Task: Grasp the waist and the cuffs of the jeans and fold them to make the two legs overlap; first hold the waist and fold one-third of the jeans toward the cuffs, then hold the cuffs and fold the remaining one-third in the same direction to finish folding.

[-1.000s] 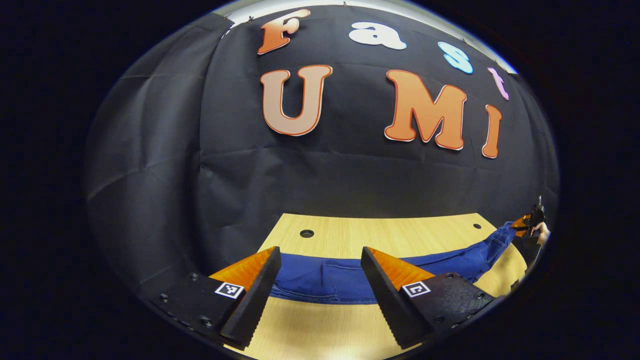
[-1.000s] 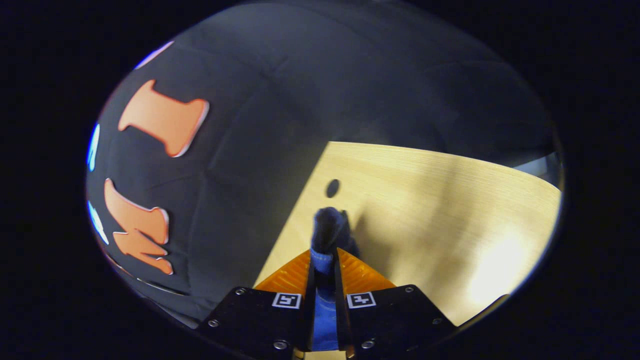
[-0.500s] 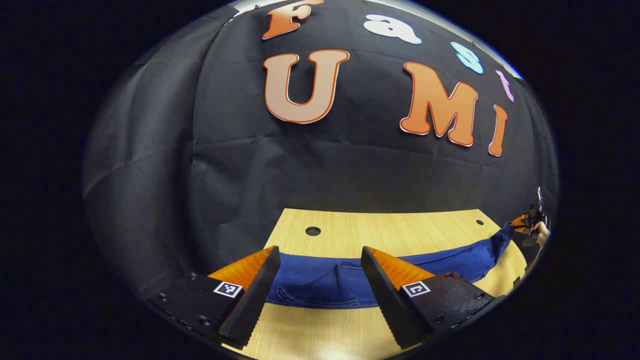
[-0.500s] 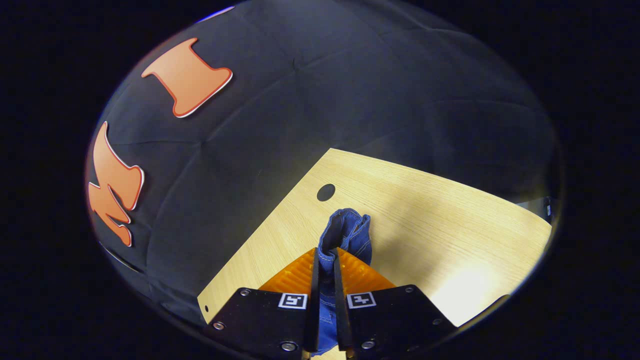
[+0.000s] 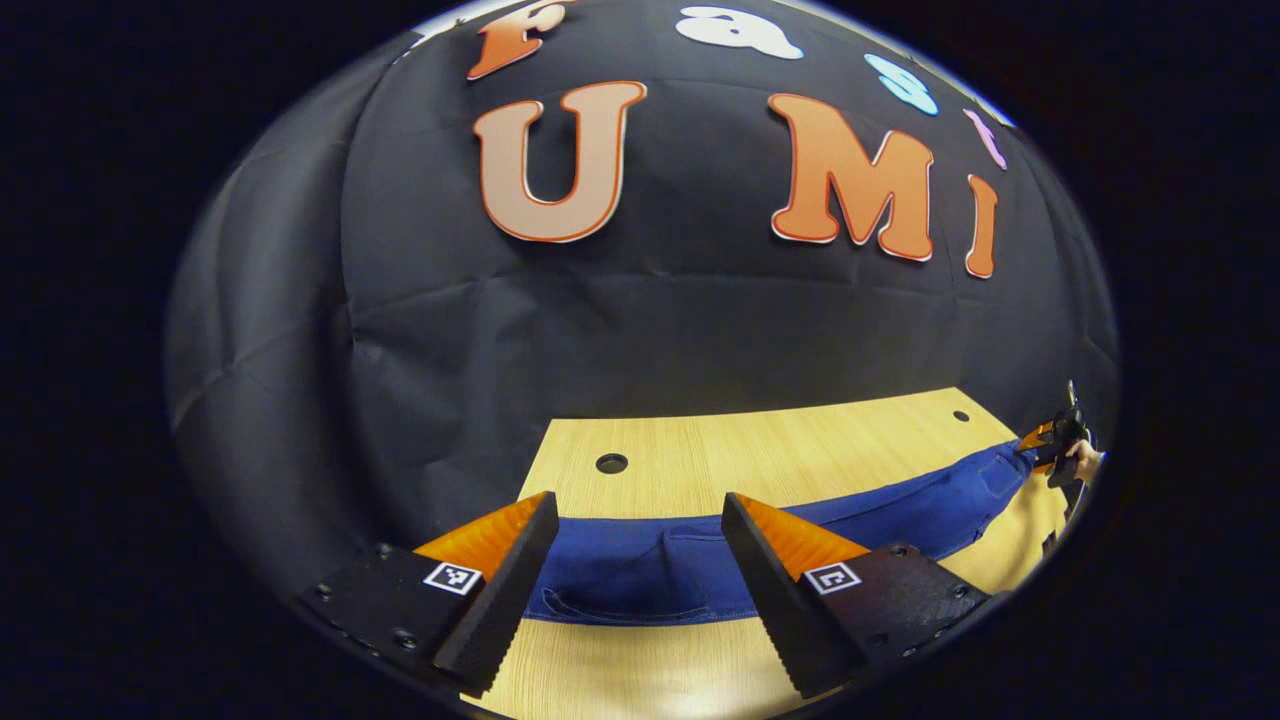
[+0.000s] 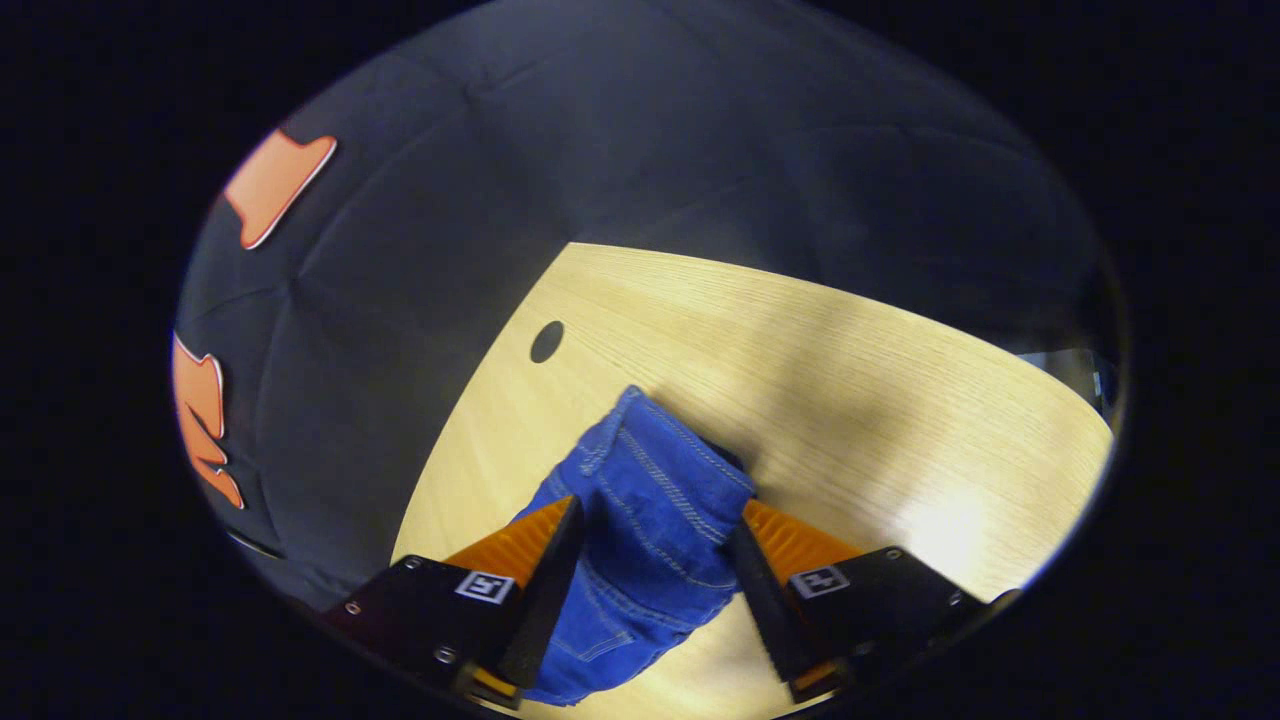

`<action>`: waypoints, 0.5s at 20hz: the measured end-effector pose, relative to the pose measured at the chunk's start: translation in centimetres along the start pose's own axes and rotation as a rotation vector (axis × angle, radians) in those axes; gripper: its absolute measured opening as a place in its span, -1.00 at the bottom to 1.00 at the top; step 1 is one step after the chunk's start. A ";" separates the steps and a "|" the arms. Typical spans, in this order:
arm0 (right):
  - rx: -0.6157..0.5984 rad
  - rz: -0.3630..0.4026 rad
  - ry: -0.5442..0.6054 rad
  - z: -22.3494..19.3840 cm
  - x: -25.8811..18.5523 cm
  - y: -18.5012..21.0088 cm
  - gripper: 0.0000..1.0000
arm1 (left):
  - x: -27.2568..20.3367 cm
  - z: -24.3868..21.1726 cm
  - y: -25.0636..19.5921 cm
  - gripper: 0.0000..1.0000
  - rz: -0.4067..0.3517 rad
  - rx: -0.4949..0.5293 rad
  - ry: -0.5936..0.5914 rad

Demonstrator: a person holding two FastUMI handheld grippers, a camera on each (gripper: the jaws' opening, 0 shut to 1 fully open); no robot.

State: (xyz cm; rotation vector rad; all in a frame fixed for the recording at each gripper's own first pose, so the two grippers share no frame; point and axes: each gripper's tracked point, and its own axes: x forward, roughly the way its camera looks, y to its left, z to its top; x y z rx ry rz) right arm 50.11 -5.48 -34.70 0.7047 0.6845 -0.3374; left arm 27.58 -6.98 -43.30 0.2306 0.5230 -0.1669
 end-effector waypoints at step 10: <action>-0.015 0.190 -0.182 1.1 -4.4 10.6 -0.91 | 1.3 0.1 0.9 0.97 -0.037 0.020 0.008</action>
